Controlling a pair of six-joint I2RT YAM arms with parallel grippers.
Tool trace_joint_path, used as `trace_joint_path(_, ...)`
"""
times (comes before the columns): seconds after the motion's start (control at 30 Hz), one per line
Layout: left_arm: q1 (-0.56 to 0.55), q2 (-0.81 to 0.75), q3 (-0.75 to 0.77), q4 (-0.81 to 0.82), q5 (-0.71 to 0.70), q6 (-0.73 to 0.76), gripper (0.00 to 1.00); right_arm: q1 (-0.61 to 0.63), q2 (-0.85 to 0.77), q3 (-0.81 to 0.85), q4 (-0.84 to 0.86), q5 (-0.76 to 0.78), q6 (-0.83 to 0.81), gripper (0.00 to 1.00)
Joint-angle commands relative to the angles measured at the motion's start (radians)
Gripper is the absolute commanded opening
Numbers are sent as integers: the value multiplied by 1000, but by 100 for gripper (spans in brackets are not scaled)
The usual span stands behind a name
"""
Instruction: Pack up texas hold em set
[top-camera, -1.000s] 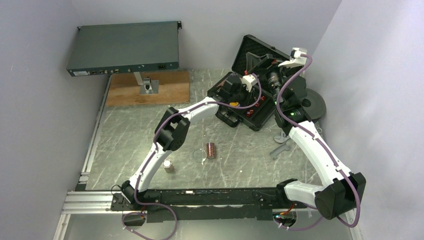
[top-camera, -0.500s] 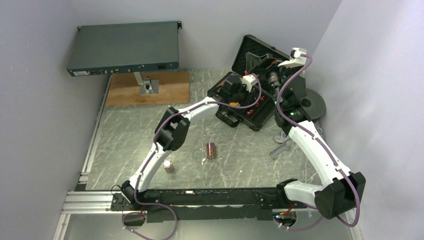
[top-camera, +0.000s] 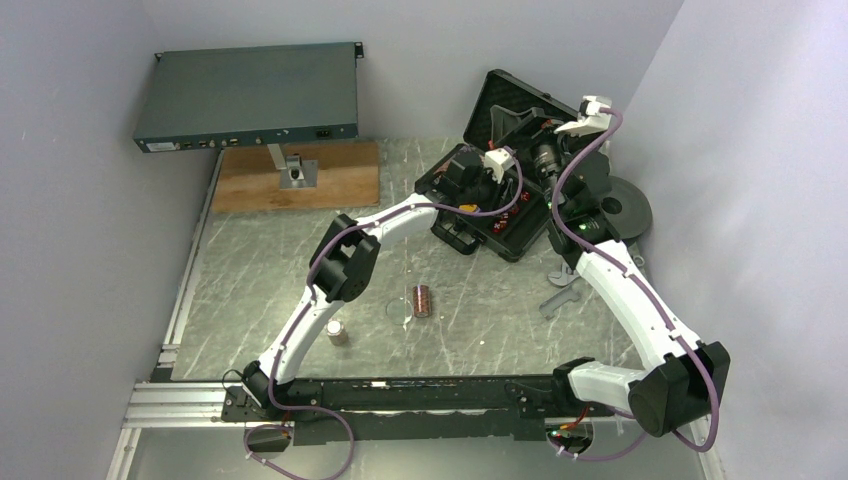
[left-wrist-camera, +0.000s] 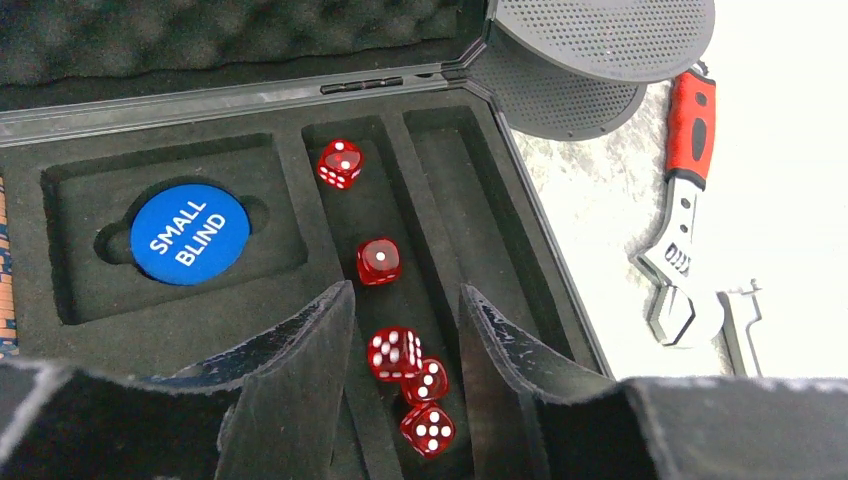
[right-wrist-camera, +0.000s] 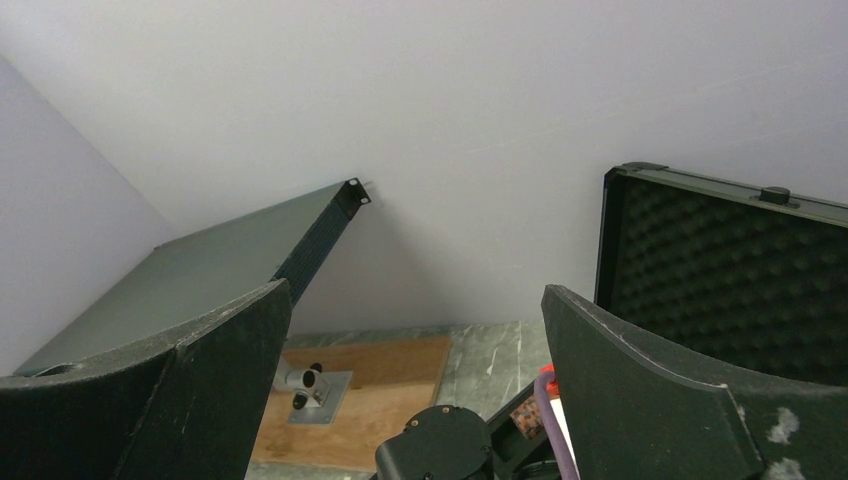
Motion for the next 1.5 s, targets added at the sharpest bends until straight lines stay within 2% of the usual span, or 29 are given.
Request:
trace_joint_path(0.0, 3, 7, 30, 45, 24, -9, 49, 2, -9, -2, 63, -2, 10, 100)
trace_joint_path(0.2, 7, -49, -48, 117, 33, 6, 47, 2, -11, -4, 67, -8, 13, 100)
trace_joint_path(0.4, 16, -206, -273, 285, -38, 12, 55, 8, -29, -8, 64, -9, 4, 100)
trace_joint_path(0.53, 17, -315, -353, 256, -97, 38, 62, 17, -49, -11, 56, 3, -11, 100)
trace_joint_path(0.67, 17, -460, -448, 204, -200, 67, 63, 23, -65, -16, 48, 6, -19, 100)
trace_joint_path(0.9, 33, -697, -619, 43, -330, 36, 63, 24, -81, 14, -38, 10, 7, 100)
trace_joint_path(1.13, 36, -926, -743, -254, -410, -3, 67, 24, -34, 87, -140, -69, 57, 100)
trace_joint_path(1.47, 37, -1249, -952, -587, -542, -171, 75, 24, -47, 72, -134, -98, 93, 100)
